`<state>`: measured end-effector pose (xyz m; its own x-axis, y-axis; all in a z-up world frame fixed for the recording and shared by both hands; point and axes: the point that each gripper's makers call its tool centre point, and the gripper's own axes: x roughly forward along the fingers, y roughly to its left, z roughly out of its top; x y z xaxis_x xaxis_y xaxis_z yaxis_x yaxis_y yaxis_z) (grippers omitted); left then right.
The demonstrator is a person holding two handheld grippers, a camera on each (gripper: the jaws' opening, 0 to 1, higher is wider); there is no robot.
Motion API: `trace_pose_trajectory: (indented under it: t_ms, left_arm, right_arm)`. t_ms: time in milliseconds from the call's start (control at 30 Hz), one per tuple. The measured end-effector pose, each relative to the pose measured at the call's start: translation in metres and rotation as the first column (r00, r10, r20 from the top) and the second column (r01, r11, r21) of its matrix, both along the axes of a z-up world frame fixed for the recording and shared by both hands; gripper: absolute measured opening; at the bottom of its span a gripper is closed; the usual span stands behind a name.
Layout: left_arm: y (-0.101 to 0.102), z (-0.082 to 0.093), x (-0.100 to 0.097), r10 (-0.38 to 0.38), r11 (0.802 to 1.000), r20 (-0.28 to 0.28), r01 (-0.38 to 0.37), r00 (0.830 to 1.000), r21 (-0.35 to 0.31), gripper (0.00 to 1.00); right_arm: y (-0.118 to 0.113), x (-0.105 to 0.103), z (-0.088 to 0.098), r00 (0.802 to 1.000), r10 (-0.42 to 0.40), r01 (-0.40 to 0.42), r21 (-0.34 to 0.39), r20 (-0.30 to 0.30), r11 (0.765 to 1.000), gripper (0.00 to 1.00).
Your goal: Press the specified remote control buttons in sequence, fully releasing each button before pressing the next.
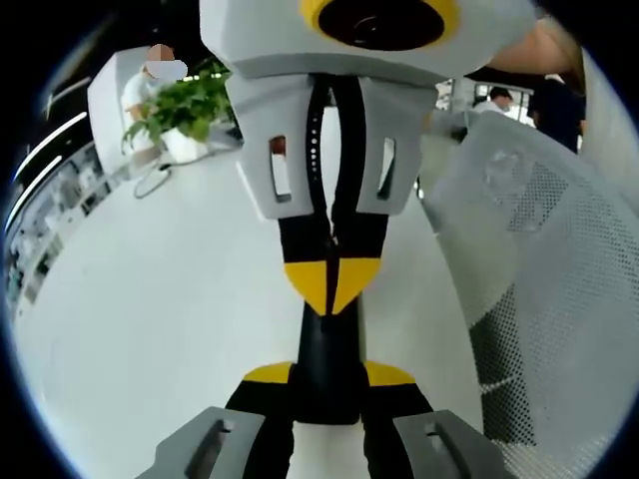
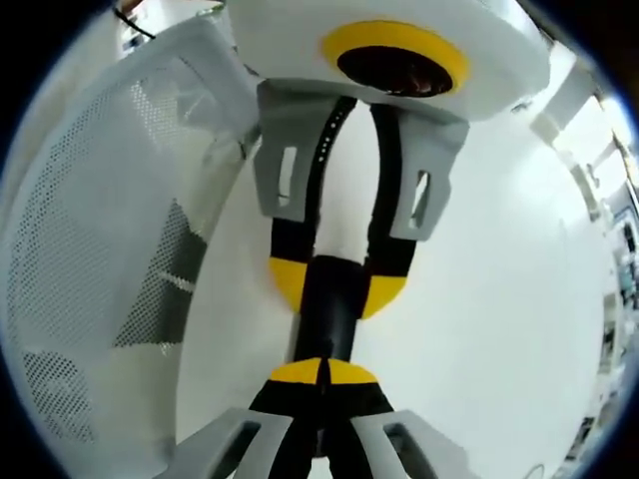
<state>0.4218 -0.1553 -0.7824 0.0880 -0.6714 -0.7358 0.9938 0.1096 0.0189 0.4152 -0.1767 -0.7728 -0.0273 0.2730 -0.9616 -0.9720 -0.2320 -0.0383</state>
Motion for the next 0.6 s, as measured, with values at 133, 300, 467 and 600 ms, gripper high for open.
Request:
trace_pose_trajectory:
  t_ms: [133,300,467,600]
  left_arm:
    - [0.002,0.0,0.003,0.0,1.0,0.001,0.0,1.0,0.001,0.23]
    - [0.001,0.0,0.002,0.0,1.0,0.0,0.0,1.0,0.001,0.23]
    - [0.001,0.0,0.002,-0.001,1.0,-0.002,0.001,1.0,-0.001,0.23]
    - [0.001,0.0,0.002,-0.002,1.0,-0.003,0.002,1.0,-0.002,0.23]
  right_arm:
    - [0.0,-0.002,0.002,1.0,-0.009,0.009,0.014,-0.011,1.0,0.0]
    - [-0.001,0.001,0.009,1.0,-0.029,0.029,0.036,-0.009,0.999,0.0]
    - [-0.001,0.002,0.011,0.999,-0.038,0.039,0.046,-0.008,0.998,0.0]
    - [0.0,0.002,0.013,0.999,-0.039,0.04,0.054,-0.011,0.998,0.0]
